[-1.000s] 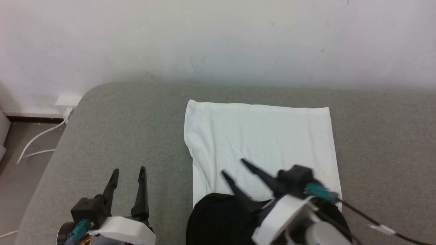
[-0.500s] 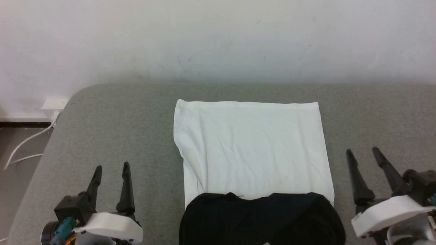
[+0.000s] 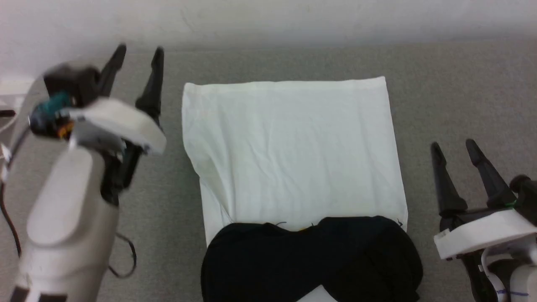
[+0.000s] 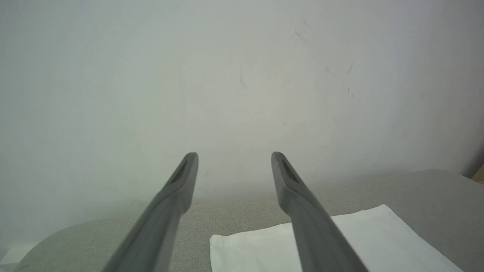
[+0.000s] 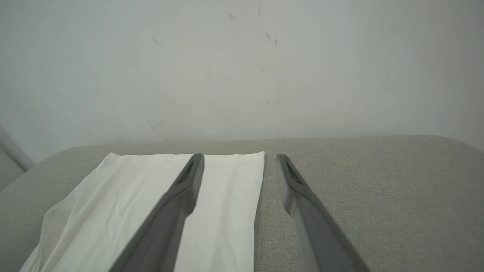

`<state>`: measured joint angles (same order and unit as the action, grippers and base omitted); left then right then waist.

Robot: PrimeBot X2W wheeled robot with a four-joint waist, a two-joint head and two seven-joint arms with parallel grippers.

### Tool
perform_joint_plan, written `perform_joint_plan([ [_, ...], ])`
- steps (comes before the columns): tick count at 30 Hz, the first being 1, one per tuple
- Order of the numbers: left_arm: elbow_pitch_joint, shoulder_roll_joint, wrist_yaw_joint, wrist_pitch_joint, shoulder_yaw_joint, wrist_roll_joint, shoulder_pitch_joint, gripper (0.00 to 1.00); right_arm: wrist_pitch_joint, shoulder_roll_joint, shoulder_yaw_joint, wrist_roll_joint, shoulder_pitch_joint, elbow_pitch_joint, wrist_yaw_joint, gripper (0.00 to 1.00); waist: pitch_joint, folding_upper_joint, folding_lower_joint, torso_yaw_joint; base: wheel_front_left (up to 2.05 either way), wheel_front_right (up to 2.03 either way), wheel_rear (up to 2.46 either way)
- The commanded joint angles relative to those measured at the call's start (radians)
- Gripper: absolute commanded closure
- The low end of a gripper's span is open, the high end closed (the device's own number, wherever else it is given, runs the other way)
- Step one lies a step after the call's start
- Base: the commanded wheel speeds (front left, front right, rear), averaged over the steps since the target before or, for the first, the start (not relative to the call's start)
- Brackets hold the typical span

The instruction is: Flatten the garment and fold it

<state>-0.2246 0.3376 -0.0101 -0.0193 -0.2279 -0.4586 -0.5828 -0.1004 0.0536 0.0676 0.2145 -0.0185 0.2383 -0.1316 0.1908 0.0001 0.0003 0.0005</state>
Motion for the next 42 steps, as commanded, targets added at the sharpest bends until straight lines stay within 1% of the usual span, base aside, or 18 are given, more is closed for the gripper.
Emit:
perform_joint_plan([
  [1,-0.029,0.008,0.017,0.020,-0.007,-0.011,-0.046,0.00,0.009,-0.003,-0.006,0.007,-0.020,-0.006,0.001,0.00,0.097,-0.0001,-0.0003,-0.068,0.00,0.00,0.00],
  [4,-0.137,0.020,0.067,0.117,-0.029,-0.030,-0.193,0.00,0.021,-0.003,-0.024,0.016,-0.051,-0.021,0.001,0.00,0.137,-0.0001,-0.0003,-0.096,0.00,0.00,0.00],
  [6,-0.211,0.029,0.090,0.188,-0.042,-0.046,-0.280,0.00,0.028,-0.003,-0.041,0.022,-0.070,-0.029,0.001,0.00,0.164,-0.0001,-0.0003,-0.117,0.00,0.00,0.00],
  [9,-0.325,0.050,0.113,0.318,-0.072,-0.064,-0.375,0.00,0.041,-0.003,-0.072,0.033,-0.096,-0.044,0.001,0.00,0.198,-0.0001,-0.0003,-0.153,0.00,0.00,0.00],
  [12,-0.420,0.070,0.127,0.443,-0.092,-0.096,-0.437,0.00,0.055,-0.003,-0.099,0.045,-0.116,-0.061,0.001,0.00,0.226,-0.0001,-0.0003,-0.185,0.00,0.00,0.00],
  [16,-0.532,0.105,0.133,0.617,-0.112,-0.131,-0.473,0.00,0.075,-0.003,-0.117,0.062,-0.133,-0.083,0.001,0.00,0.255,-0.0001,-0.0003,-0.224,0.00,0.00,0.00],
  [18,-0.573,0.124,0.130,0.677,-0.116,-0.135,-0.480,0.00,0.084,-0.003,-0.125,0.070,-0.137,-0.093,0.001,0.00,0.266,-0.0001,-0.0003,-0.239,0.00,0.00,0.00],
  [24,-0.658,0.164,0.097,0.792,-0.124,-0.141,-0.456,0.00,0.105,-0.003,-0.134,0.086,-0.141,-0.121,0.001,0.00,0.284,-0.0001,-0.0003,-0.269,0.00,0.00,0.00],
  [28,-0.686,0.152,0.092,0.841,-0.121,-0.168,-0.419,0.00,0.111,-0.003,-0.135,0.093,-0.142,-0.132,0.001,0.00,0.291,-0.0001,-0.0003,-0.275,0.00,0.00,0.00],
  [29,-0.688,0.146,0.094,0.850,-0.122,-0.174,-0.411,0.18,0.112,-0.003,-0.134,0.094,-0.143,-0.134,0.001,0.00,0.293,-0.0001,-0.0003,-0.274,0.00,0.00,0.00],
  [30,-0.690,0.140,0.095,0.855,-0.122,-0.181,-0.403,0.60,0.113,-0.003,-0.133,0.095,-0.144,-0.136,0.001,0.00,0.294,-0.0001,-0.0003,-0.272,0.00,0.00,0.00],
  [31,-0.693,0.133,0.095,0.861,-0.121,-0.187,-0.395,1.00,0.111,-0.003,-0.134,0.097,-0.146,-0.138,0.001,0.00,0.294,-0.0001,-0.0003,-0.271,0.00,0.00,0.00],
  [33,-0.695,0.122,0.094,0.863,-0.122,-0.196,-0.380,1.00,0.109,-0.003,-0.134,0.099,-0.151,-0.142,0.001,0.00,0.290,-0.0001,-0.0003,-0.265,0.00,0.00,0.00],
  [37,-0.673,0.111,0.097,0.784,-0.130,-0.183,-0.361,1.00,0.102,-0.003,-0.131,0.099,-0.154,-0.144,0.001,0.00,0.271,-0.0001,-0.0003,-0.248,0.00,0.00,0.00],
  [39,-0.650,0.108,0.097,0.695,-0.131,-0.168,-0.355,1.00,0.094,-0.003,-0.122,0.099,-0.156,-0.147,0.001,0.00,0.252,-0.0001,-0.0003,-0.233,0.00,0.00,0.00],
  [41,-0.625,0.104,0.092,0.581,-0.131,-0.146,-0.347,1.00,0.083,-0.003,-0.108,0.106,-0.163,-0.156,0.001,0.00,0.230,-0.0001,-0.0003,-0.218,0.00,0.00,0.00],
  [42,-0.616,0.094,0.086,0.525,-0.119,-0.150,-0.341,1.00,0.076,-0.003,-0.096,0.101,-0.172,-0.166,0.001,0.00,0.218,-0.0001,-0.0003,-0.209,0.00,0.00,0.00],
])
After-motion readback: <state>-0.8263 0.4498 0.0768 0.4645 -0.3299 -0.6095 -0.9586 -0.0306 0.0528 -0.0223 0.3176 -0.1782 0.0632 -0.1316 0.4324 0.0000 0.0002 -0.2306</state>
